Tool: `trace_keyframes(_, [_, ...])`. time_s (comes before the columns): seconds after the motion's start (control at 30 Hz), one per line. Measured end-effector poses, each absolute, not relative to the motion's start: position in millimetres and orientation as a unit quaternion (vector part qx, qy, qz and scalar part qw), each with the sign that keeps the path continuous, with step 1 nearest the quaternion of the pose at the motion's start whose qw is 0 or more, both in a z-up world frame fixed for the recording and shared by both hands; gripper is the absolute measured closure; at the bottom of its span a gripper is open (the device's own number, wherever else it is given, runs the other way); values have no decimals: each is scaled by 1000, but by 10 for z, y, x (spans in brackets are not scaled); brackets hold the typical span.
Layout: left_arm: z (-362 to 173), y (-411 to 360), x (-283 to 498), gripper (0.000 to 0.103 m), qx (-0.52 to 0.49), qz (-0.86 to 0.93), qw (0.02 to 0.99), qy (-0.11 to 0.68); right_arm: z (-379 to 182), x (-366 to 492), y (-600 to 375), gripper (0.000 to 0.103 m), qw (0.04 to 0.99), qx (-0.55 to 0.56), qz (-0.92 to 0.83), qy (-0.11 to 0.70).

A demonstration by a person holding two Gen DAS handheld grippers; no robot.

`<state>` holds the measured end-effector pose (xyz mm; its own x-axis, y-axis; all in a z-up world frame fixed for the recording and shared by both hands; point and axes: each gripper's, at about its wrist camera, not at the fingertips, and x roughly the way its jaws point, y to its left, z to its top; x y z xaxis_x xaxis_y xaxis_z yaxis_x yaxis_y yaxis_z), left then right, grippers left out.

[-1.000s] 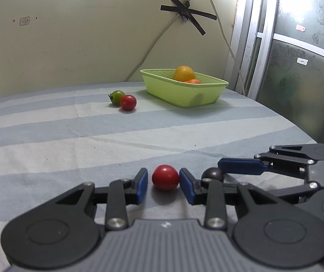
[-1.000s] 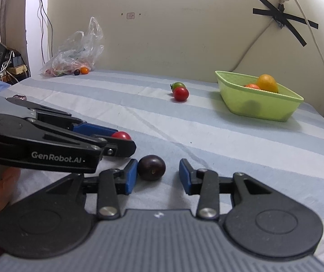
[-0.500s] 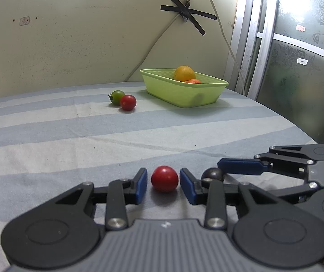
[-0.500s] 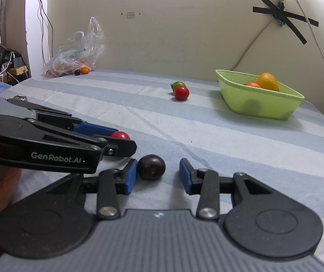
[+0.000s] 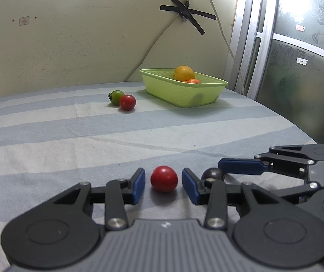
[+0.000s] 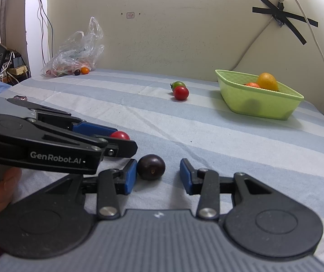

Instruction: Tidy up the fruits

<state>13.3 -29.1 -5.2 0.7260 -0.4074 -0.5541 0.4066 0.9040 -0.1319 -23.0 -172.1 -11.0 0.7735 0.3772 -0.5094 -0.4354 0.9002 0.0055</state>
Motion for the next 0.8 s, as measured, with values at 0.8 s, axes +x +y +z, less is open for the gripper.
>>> trace_keyframes(0.8, [-48, -228, 155, 57, -17, -225, 927, 298, -110, -239, -1727, 56, 944, -50, 202, 255])
